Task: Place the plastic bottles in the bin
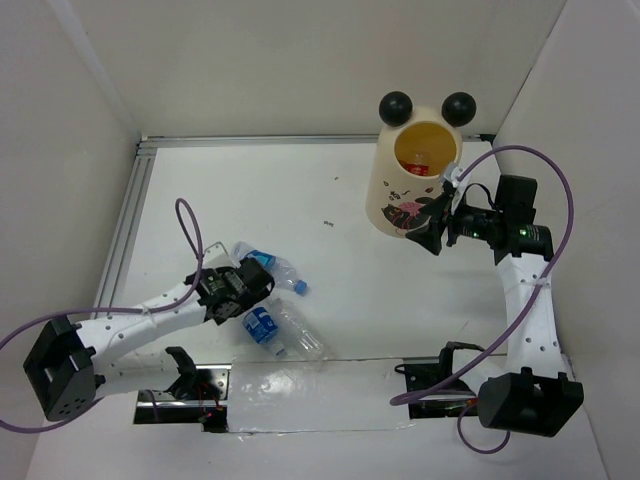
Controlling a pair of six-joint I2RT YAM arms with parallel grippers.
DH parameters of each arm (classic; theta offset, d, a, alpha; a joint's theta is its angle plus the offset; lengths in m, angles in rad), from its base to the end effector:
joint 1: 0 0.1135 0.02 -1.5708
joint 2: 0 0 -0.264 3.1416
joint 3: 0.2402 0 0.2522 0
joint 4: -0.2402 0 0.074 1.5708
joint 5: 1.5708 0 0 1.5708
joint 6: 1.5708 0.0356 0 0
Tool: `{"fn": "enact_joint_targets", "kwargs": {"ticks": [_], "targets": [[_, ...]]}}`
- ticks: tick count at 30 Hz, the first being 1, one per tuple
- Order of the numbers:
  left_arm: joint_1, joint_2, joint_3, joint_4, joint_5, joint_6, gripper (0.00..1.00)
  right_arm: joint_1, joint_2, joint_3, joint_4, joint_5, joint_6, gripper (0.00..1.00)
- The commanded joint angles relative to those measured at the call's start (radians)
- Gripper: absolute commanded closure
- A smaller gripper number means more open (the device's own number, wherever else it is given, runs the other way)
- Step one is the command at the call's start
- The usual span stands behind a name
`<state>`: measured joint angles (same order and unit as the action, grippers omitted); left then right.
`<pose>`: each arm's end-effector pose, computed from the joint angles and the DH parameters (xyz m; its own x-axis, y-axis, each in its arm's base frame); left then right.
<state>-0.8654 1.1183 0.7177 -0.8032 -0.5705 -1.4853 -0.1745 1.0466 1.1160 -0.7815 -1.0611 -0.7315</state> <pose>0.1384 -0.1328 0.2136 -0.5650 -0.6300 -0.5329 -0.5590 0.7673 -0.3145 0.1996 -0.0036 0.3592 -0.1008 -0.3132 -0.9443 -0.8511 0.5187 -0.0812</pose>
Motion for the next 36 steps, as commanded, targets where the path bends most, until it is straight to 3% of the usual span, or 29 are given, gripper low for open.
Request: {"fn": "enact_joint_targets", "kwargs": {"ticks": [1,7,15,19,22,23,25,26,27,28,31,32,35,36], "targets": [[0.093,0.006,0.020,0.071,-0.011,0.167,0.01,-0.002,-0.040,-0.016,-0.032,0.007,-0.011,0.22],[0.193,0.006,-0.050,0.145,0.044,0.279,0.01,-0.020,-0.049,-0.025,-0.022,0.018,-0.011,0.21],[0.227,0.104,-0.073,0.265,0.103,0.315,0.02,-0.020,-0.031,-0.016,-0.022,-0.002,0.007,0.19],[0.227,0.138,-0.063,0.294,0.124,0.327,0.16,-0.029,-0.031,-0.016,-0.032,0.007,0.007,0.18],[0.227,0.147,-0.044,0.303,0.133,0.336,0.36,-0.029,-0.040,-0.016,-0.041,0.016,0.007,0.18],[0.227,0.147,-0.044,0.286,0.142,0.336,0.48,-0.029,-0.040,-0.016,-0.041,0.016,0.007,0.18],[0.217,0.112,-0.018,0.259,0.143,0.336,0.61,-0.039,-0.049,-0.016,-0.041,0.016,0.007,0.18],[0.194,0.091,0.003,0.218,0.143,0.336,0.71,-0.039,-0.049,-0.016,-0.050,0.016,-0.002,0.18],[0.184,0.066,0.018,0.199,0.143,0.336,0.71,-0.039,-0.049,-0.016,-0.050,0.016,-0.002,0.18],[0.175,0.011,0.035,0.182,0.143,0.345,0.81,-0.039,-0.049,-0.016,-0.050,0.016,-0.002,0.21],[0.129,-0.061,0.164,0.138,0.165,0.419,0.91,-0.039,-0.049,-0.025,-0.062,0.016,-0.002,0.30],[0.115,-0.087,0.207,0.137,0.166,0.439,0.95,-0.039,-0.049,-0.025,-0.062,0.016,-0.002,0.40],[0.071,-0.087,0.386,0.162,0.205,0.525,0.96,-0.048,-0.049,-0.034,-0.076,0.016,-0.002,0.54],[0.057,-0.072,0.425,0.197,0.228,0.552,0.96,-0.048,-0.049,-0.035,-0.087,0.016,-0.011,0.64]]}}
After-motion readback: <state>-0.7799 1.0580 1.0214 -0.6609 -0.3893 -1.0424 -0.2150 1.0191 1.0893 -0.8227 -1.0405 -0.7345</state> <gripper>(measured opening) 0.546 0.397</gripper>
